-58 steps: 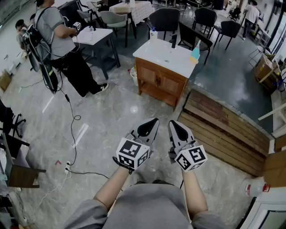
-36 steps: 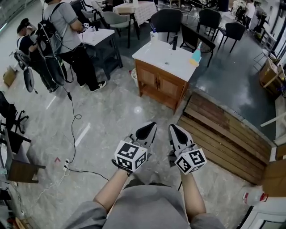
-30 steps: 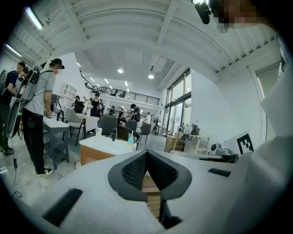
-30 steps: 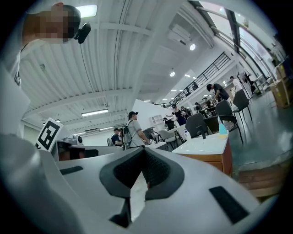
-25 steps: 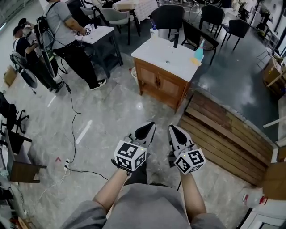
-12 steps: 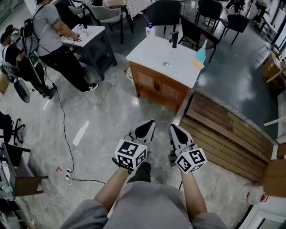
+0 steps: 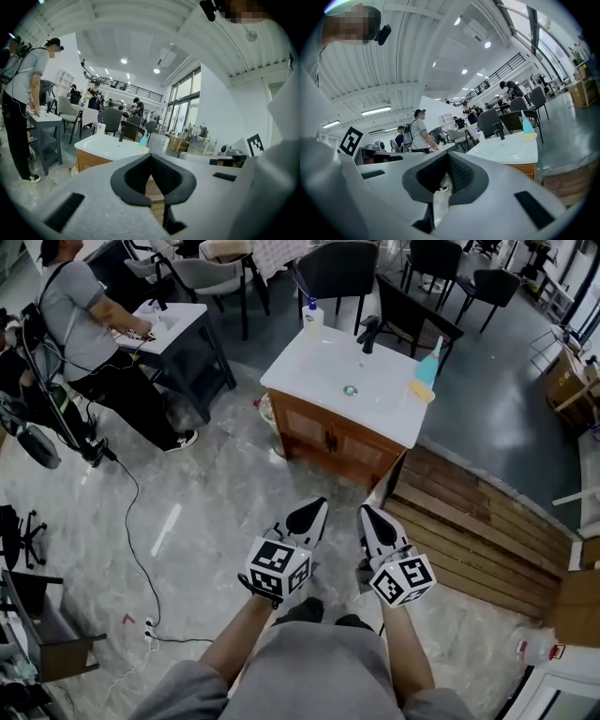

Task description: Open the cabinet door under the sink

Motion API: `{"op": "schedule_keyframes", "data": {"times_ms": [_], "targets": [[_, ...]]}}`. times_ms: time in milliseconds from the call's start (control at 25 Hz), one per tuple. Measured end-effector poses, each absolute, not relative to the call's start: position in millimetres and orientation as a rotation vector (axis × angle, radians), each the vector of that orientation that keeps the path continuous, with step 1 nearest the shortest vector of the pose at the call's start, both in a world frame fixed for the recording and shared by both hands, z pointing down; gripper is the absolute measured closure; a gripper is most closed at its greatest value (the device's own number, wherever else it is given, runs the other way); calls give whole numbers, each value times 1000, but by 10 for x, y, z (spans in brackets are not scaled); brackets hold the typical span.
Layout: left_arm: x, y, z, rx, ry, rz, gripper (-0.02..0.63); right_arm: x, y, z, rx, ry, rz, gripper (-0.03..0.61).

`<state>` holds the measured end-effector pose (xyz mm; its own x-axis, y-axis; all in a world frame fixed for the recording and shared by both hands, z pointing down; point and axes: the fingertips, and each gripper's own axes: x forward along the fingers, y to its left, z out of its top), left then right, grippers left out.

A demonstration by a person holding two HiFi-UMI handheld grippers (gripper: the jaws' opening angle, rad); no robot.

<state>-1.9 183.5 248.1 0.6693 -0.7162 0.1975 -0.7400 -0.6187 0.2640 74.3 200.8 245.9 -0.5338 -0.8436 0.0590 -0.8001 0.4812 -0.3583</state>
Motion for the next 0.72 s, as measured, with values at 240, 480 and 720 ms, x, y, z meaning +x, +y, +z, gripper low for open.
{"op": "schedule_keyframes", "data": {"times_ms": [240, 480, 720], "targets": [[-63, 1481, 2557, 2557, -1119, 101, 607, 681, 1708, 2518, -1488, 2583, -535, 569], [-24, 1148, 2716, 2532, -1105, 112, 607, 778, 1391, 2655, -1517, 2571, -564, 569], [69, 724, 2850, 2507, -1116, 130, 607, 890, 925, 2788, -1513, 2569, -603, 569]]}}
